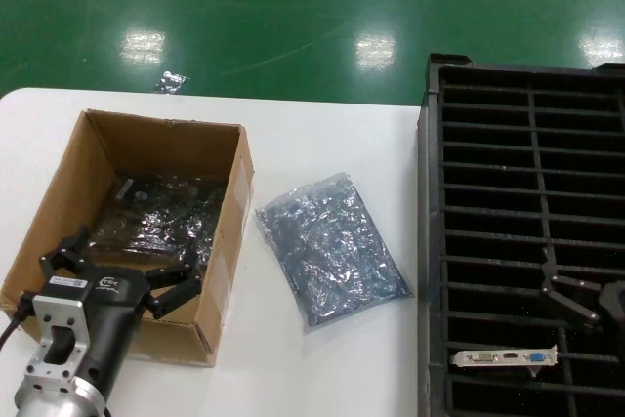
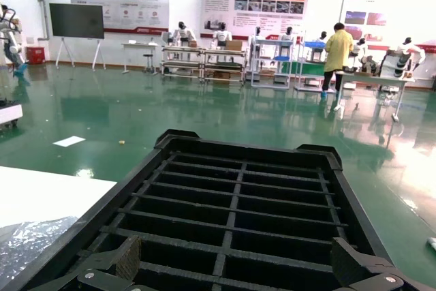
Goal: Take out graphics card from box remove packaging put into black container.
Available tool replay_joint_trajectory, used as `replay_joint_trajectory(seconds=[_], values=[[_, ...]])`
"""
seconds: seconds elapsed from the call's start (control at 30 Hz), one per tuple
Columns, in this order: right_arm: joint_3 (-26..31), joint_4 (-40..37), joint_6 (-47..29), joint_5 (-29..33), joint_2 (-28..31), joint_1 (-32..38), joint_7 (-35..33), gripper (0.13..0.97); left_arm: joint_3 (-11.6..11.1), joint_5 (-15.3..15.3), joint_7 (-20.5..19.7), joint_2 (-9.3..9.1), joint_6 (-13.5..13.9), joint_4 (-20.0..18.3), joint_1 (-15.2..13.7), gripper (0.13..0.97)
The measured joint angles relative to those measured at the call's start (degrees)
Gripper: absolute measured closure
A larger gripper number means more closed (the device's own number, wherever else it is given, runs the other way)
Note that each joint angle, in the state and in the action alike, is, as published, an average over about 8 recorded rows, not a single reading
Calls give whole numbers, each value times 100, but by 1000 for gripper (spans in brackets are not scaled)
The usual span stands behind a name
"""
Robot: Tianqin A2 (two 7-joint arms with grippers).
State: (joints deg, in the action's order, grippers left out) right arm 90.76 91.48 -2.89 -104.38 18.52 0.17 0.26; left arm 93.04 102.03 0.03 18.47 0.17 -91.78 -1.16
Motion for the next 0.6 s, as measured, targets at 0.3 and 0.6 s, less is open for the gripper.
replay_joint_trajectory(seconds=[0.3,0.6], values=[[0,0,0,0,0,0,0,129,0,0,0,0,0,0,0,132],[0,0,0,0,0,0,0,129,0,0,0,0,0,0,0,132]])
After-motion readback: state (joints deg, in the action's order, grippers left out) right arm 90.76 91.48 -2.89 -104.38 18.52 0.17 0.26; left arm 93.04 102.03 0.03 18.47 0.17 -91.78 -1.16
